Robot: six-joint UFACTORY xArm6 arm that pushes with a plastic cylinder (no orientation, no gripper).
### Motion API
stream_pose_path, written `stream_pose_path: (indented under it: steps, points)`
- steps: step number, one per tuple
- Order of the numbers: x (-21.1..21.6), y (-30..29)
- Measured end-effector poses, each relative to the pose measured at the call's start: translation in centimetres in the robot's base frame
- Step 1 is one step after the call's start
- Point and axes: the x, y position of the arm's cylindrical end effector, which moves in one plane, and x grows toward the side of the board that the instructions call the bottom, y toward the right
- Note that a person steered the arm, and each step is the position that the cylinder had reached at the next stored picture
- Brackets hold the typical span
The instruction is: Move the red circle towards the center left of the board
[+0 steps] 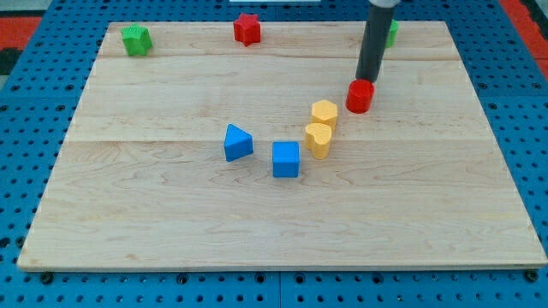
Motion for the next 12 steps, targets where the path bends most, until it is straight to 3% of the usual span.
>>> stream_pose_path:
  steps: [1, 2, 3, 7, 8, 9, 10, 12]
  points:
    - [1.6, -0.7]
    - [1.5, 3.1]
    - [4.9, 0.4]
    - [2.4, -29.8]
    - [2.5, -21.7]
    - [5.2, -24.0]
    - [5.3, -30.0]
    - [5.3, -31.6]
